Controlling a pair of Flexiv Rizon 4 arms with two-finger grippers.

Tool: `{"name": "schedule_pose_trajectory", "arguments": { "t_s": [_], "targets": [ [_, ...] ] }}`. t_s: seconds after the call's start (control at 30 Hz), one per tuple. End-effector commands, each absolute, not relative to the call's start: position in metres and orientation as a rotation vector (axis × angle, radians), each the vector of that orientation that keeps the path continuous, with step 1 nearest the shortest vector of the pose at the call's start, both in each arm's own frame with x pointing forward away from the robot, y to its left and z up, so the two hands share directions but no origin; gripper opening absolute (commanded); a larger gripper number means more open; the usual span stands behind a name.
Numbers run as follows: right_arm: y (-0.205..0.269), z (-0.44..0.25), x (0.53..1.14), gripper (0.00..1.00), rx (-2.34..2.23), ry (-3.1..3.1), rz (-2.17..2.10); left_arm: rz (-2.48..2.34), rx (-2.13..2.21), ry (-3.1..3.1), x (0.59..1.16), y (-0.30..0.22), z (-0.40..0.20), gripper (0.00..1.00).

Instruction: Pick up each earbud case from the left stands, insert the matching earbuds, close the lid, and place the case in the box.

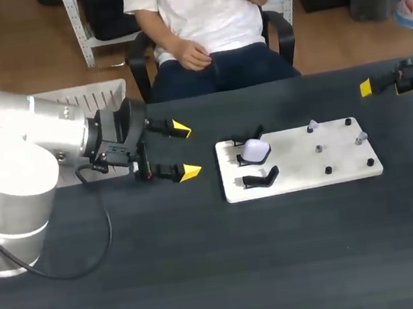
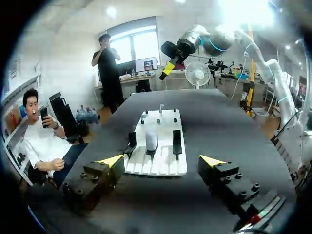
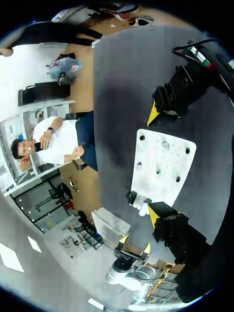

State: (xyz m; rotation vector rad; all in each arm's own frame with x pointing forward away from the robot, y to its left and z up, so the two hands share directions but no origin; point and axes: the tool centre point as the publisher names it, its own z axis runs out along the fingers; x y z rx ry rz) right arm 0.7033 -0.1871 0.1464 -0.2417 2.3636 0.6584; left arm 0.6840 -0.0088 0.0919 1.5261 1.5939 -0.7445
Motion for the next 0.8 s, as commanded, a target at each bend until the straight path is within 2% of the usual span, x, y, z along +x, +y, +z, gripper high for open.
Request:
{"name": "schedule_pose_trajectory", "arguments": {
  "t_s": [0.03,0.8],
  "targets": [
    [-0.186,0.148,0.702,1.0,-0.238,2.368,0.651,-0.745,1.529,1.596,0.685,-0.009,0.092,1.0],
    [-0.186,0.148,0.702,1.0,-0.238,2.368,0.651,-0.815,1.487,1.578,0.695,-0.058,0.062,1.0]
  ]
}}
